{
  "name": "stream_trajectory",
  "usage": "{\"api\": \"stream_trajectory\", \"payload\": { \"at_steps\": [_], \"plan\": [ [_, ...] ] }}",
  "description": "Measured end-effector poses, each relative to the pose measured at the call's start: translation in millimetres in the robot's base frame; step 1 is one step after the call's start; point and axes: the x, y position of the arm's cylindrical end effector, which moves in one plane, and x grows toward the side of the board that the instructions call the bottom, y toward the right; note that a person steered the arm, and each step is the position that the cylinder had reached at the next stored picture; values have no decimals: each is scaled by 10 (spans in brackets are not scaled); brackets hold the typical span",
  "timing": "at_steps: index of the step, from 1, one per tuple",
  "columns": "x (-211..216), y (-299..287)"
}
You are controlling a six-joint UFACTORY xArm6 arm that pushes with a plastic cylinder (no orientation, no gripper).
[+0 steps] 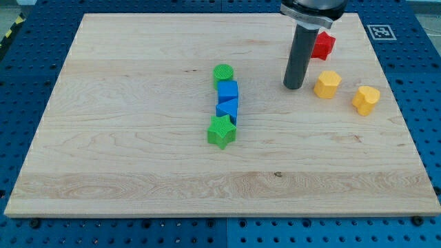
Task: Place the yellow blocks at the center right side of the board
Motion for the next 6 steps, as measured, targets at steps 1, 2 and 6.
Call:
{"api": "stream_trajectory", "payload": {
  "at_steps": [1,2,6],
  "plan": [
    [0,196],
    [0,450],
    [-128,906]
  ]
}}
